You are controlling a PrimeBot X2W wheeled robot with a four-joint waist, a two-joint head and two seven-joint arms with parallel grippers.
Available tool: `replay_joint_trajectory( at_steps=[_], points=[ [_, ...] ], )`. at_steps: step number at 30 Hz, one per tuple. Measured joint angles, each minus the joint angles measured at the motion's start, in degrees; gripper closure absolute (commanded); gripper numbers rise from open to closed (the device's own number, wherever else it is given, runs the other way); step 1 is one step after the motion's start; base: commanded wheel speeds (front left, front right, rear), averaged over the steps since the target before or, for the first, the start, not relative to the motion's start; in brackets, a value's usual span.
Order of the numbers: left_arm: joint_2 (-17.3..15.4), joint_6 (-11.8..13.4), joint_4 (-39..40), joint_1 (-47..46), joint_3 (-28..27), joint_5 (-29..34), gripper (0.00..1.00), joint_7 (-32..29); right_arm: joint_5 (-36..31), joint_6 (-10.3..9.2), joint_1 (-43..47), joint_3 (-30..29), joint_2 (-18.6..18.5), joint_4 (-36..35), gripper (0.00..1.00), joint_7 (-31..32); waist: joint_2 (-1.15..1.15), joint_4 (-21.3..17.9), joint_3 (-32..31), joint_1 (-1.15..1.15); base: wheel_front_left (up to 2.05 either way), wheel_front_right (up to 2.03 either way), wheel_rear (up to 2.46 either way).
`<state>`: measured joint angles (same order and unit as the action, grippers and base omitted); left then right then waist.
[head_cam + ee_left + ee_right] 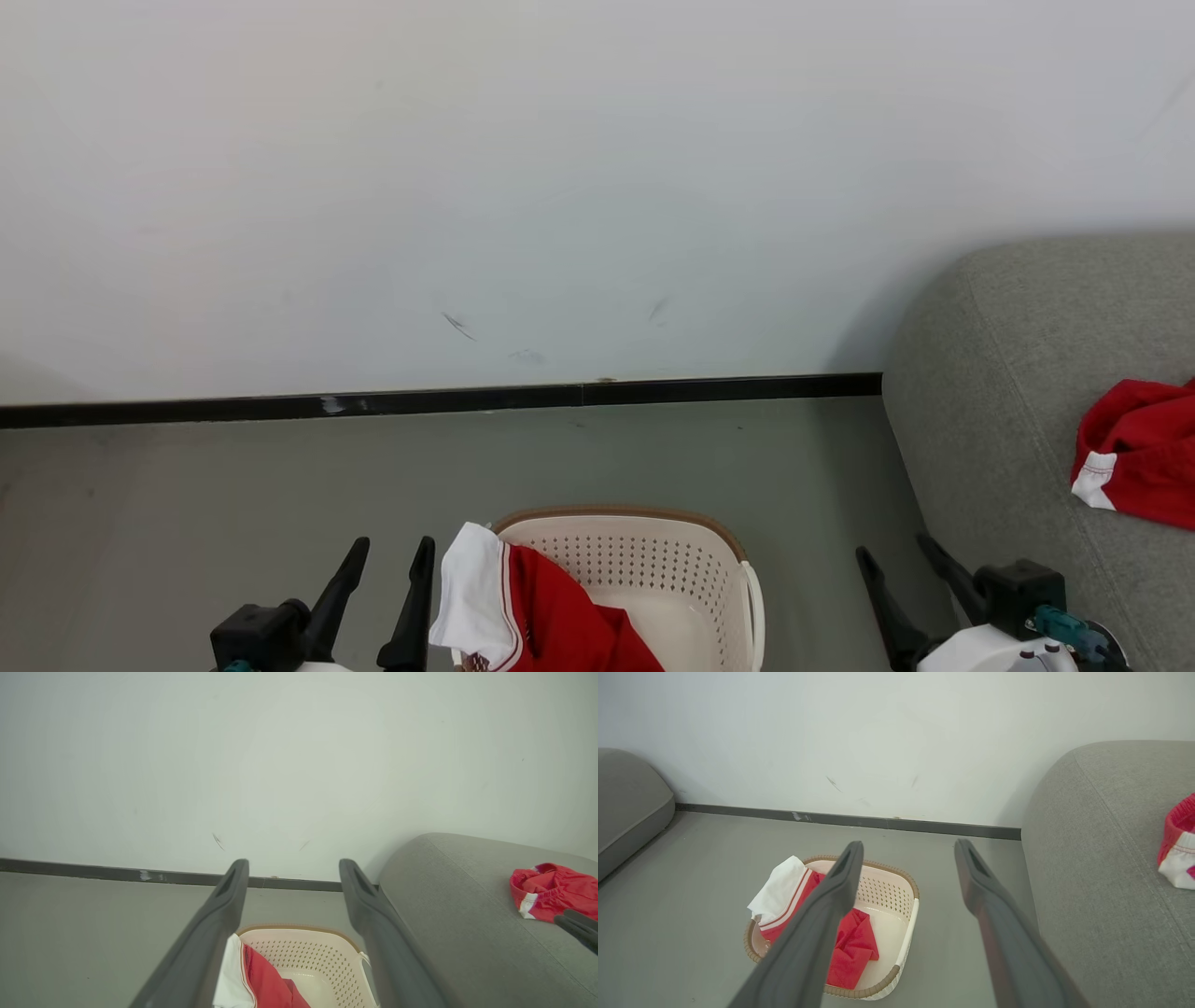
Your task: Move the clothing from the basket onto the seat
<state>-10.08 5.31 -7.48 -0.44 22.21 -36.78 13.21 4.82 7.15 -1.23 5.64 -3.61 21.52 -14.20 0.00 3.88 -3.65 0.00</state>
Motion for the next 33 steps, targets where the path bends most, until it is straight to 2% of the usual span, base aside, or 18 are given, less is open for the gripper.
replay_joint_trajectory(
  at_steps=[15, 33],
  points=[
    [0.07, 0.01, 0.11, 0.02, 1.05, 0.58, 0.00, -0.20, -0.79, 0.00, 2.21, -1.70, 0.44, -2.09, 0.00, 0.00, 0.00, -1.87, 1.54, 0.00, 0.00, 0.00, 0.00],
    [-0.42, -0.67, -0.47, -2.49, 4.43, 1.58, 0.00, -5.66, -0.80, 0.00, 4.63, -3.30, 1.16, -4.89, 0.00, 0.00, 0.00, -4.36, 7.49, 0.00, 0.00, 0.00, 0.00]
  ],
)
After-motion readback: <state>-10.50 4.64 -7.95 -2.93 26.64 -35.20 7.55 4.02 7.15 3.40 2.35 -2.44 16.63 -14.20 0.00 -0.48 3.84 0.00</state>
